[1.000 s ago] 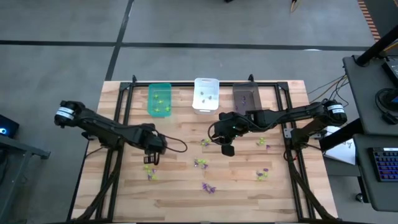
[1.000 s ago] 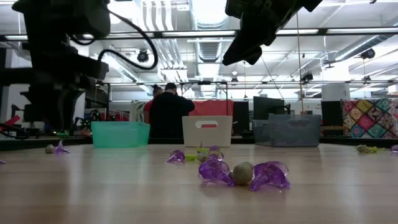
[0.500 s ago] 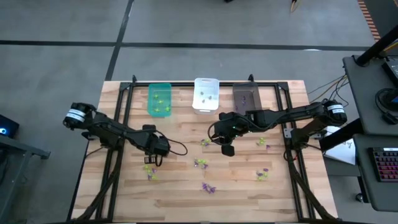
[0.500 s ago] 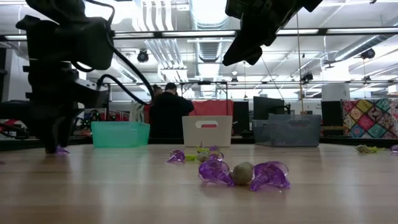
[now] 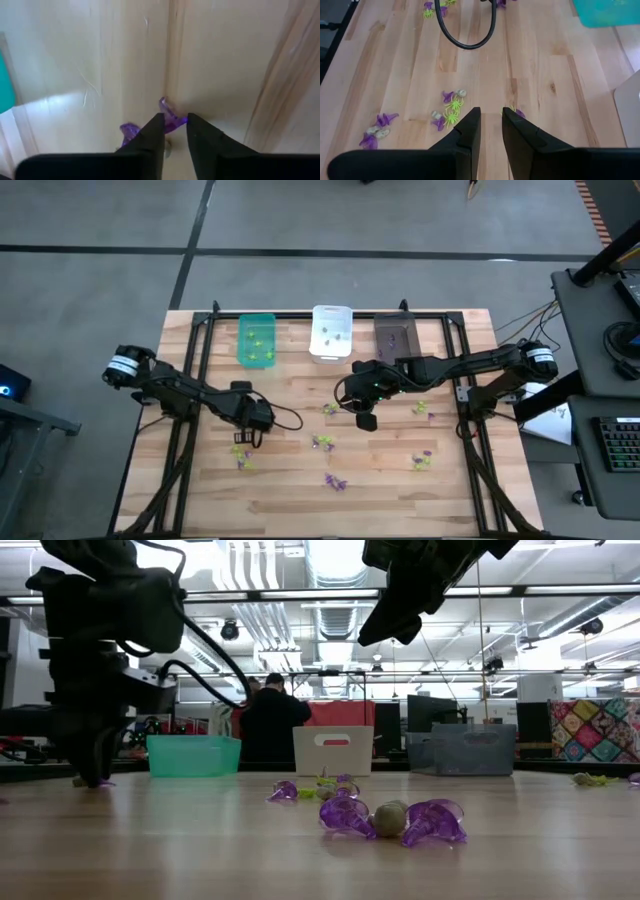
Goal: Sort Halloween decoration
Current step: Put the purple witch hat toy into the gray bin
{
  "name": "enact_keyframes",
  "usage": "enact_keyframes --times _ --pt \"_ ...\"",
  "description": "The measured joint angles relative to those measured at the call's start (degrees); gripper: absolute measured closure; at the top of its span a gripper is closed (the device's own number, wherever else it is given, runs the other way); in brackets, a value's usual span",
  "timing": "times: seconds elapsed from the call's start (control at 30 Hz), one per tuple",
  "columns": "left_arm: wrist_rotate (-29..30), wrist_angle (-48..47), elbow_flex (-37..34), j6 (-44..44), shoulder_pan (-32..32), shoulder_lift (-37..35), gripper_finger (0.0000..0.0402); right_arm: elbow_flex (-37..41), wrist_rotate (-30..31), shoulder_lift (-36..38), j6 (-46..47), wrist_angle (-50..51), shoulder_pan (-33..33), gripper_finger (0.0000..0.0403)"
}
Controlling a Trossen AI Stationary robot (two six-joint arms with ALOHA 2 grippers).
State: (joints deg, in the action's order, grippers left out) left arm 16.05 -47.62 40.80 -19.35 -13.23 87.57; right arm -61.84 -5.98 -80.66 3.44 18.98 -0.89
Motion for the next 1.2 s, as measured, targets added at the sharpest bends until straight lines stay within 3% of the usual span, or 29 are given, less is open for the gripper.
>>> enact_keyframes --times 0.2,0.5,0.8,1.0,1.2 --pt "0.9 1.7 0.0 0.0 0.0 -0.1 0.0397 0.0 0.0 0.0 0.0 0.0 0.0 0.0335" --pt "-0.7 7.2 0.2 1.9 0.0 -2.9 0.0401 0.0 0.0 0.0 0.0 0.5 0.0 0.0335" --pt "-0.4 14.4 0.2 3.4 0.0 -11.7 0.0401 0.0 0.0 0.0 -0.1 0.5 0.0 0.0335" --pt "-0.1 24.5 -1.9 3.9 0.0 -17.6 0.0401 0.6 0.0 -0.4 -0.9 -2.5 0.0 0.0335" --pt "0.0 40.6 -6.3 4.6 0.0 -21.0 0.0401 4.3 0.0 -4.0 -5.6 -17.2 0.0 0.0335"
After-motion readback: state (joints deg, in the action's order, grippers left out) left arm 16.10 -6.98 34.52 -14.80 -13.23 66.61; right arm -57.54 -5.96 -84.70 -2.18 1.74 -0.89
